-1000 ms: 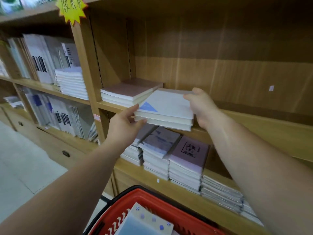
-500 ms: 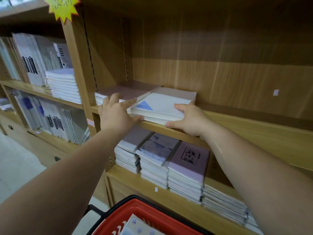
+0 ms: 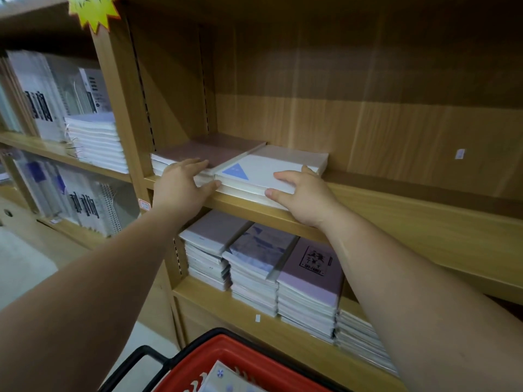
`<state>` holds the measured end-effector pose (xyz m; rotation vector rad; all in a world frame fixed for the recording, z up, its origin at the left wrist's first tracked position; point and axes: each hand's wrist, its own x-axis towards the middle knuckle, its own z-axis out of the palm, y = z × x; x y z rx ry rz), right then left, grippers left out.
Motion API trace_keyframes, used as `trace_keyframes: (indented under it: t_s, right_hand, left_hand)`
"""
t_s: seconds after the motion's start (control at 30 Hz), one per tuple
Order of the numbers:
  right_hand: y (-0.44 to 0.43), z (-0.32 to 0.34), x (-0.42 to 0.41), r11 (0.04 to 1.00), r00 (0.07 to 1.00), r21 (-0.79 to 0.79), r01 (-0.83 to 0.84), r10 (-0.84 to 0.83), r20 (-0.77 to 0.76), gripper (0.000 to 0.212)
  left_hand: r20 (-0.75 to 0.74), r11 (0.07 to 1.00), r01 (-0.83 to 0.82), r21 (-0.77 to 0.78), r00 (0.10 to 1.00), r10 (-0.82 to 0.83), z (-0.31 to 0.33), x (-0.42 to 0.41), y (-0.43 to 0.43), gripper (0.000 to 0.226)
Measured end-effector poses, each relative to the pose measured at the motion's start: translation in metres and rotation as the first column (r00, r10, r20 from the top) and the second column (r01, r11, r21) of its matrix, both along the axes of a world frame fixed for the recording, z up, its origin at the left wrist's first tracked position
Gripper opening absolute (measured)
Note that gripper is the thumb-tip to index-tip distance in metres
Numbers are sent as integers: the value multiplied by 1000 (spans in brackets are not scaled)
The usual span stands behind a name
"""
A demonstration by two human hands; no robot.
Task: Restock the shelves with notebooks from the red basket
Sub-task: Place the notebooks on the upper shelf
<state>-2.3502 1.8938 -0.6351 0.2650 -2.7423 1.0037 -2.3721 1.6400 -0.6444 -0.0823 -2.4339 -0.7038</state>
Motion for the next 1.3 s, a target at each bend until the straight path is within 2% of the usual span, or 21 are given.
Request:
trace_keyframes:
  t_s: [0.13,0.3,0.37,0.43,0.5,0.57,0.63,0.7,0.77,0.8,0.87,0.93,1.03,1.1,1.2,1.3]
  right_hand:
    - [-3,0,-5,997,999,72,14,-16,40,59]
    - [-6,2,-2,994,998,107,17,-23,51,59]
    - [-7,5,5,982,997,171,76,-73,-24,62]
    - [-11,6,20,930,972,327,167,-99,-214,69]
    - [-20,-6,44,889,932,425,172,-7,-362,74]
    - [-32,-42,79,909,903,408,88,100,-417,74]
    - [-41,-98,118,963,887,269,-17,139,-441,68]
    - [-47,-164,156,990,946,116,-85,117,-304,64]
    - [-52,-229,189,996,996,-18,-84,83,-25,66]
    - [-55,-257,204,995,991,-94,-45,56,121,68]
    - [-61,-309,232,974,913,-206,89,3,408,71]
    - [-69,-348,254,934,815,-261,245,-53,577,77]
    - [-79,-381,269,835,718,-331,441,-107,687,82]
    - [-88,-379,271,824,690,-324,465,-108,716,82]
    - [-95,-382,271,831,648,-298,469,-95,756,94]
    - [-97,-383,273,800,636,-324,506,-92,766,102]
  left_hand:
    - [33,994,-46,94,999,43,7,-7,3,49]
    - [160,996,-53,-72,985,64,11,-4,9,60]
    - [225,994,-31,-109,973,55,6,6,13,69]
    - [210,994,-28,-102,976,49,-6,26,17,74]
    - [144,999,-17,-43,989,23,-26,55,18,77]
    - [94,1000,23,1,995,-23,-61,89,13,76]
    - [139,998,67,4,988,-67,-107,120,4,74]
    - [286,996,75,47,954,-85,-157,149,-6,72]
    - [482,994,52,96,872,-93,-202,177,-12,74]
    - [559,994,55,91,824,-97,-223,189,-15,76]
    - [670,992,100,79,731,-127,-263,206,-23,78]
    - [771,990,109,87,622,-136,-293,218,-32,81]
    - [861,989,115,93,490,-137,-324,226,-43,87]
    - [885,989,115,93,446,-135,-334,229,-42,85]
    - [902,993,90,80,418,-111,-342,233,-34,85]
    - [901,995,98,8,431,-50,-343,239,-25,85]
